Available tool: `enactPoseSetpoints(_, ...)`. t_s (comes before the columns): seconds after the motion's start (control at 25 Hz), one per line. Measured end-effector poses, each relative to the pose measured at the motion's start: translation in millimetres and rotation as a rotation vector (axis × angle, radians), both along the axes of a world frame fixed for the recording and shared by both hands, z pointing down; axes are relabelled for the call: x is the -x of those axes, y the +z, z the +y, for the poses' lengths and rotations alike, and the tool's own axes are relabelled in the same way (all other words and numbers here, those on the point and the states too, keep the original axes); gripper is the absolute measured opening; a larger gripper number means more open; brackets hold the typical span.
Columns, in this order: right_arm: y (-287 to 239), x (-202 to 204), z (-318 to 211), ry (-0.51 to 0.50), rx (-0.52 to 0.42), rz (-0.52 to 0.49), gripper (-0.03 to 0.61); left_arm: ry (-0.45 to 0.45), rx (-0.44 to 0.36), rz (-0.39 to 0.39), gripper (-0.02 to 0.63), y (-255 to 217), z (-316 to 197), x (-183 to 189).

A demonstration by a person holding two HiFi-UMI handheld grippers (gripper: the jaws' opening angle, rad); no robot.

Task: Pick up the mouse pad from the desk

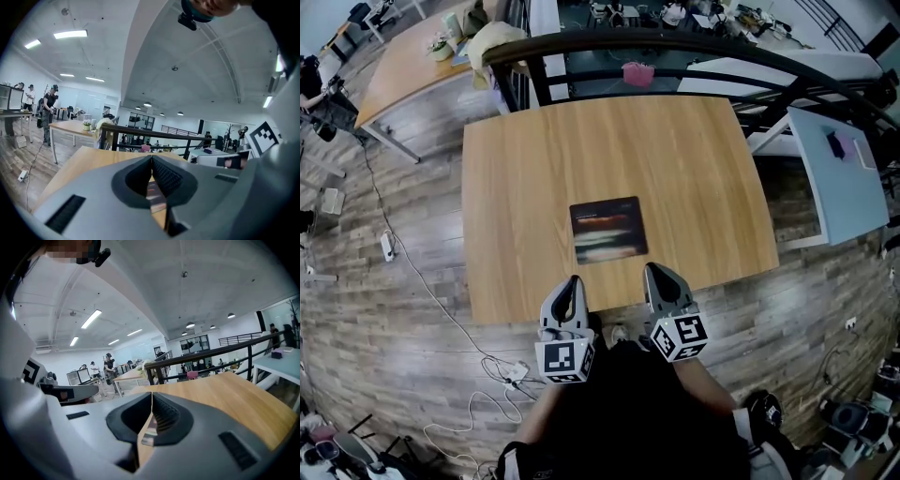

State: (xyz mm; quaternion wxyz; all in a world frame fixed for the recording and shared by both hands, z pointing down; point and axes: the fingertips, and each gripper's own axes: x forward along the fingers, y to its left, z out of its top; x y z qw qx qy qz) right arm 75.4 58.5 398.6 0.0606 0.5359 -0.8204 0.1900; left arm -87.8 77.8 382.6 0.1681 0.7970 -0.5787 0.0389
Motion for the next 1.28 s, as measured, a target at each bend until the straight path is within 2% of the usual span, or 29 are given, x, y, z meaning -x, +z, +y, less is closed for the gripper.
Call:
enactPoseSetpoints(0.36, 24.9, 12.8, -38.2, 0.051, 0.057, 0.062, 0.032, 0.049, 0.059, -0.002, 0.023, 26.7, -47.7, 28.0)
enactPoseSetpoints(0.72, 71.3, 10.2, -75.7, 0.035, 0.148, 0.109, 0.034, 0.045, 0.125, 0.004, 0.025, 61.8, -77.4, 23.9)
enactPoseSetpoints(0.88, 99.9, 2.4, -86.7, 0.016, 0.206, 0.123, 0.038, 0.02, 0.165, -0.025, 0.026, 85.2, -90.9, 17.8)
enactPoseSetpoints(1.08, 140.2, -7.7, -99.3, -0.019, 0.283, 0.136, 0.105, -0.007, 0.235, -0.029, 0.031, 121.6, -102.2, 12.9)
enactPoseSetpoints(1.16, 156.0, -13.1, -102.9, -0.023, 0.322, 0.14, 0.119, -0.014, 0.272, -0.039, 0.091, 136.4, -105.9, 11.9)
enactPoseSetpoints(1.28, 179.7, -19.8, -106.2, -0.03, 0.378, 0.153, 0.151, -0.022, 0.324, -0.057, 0.137, 157.5, -109.9, 10.2)
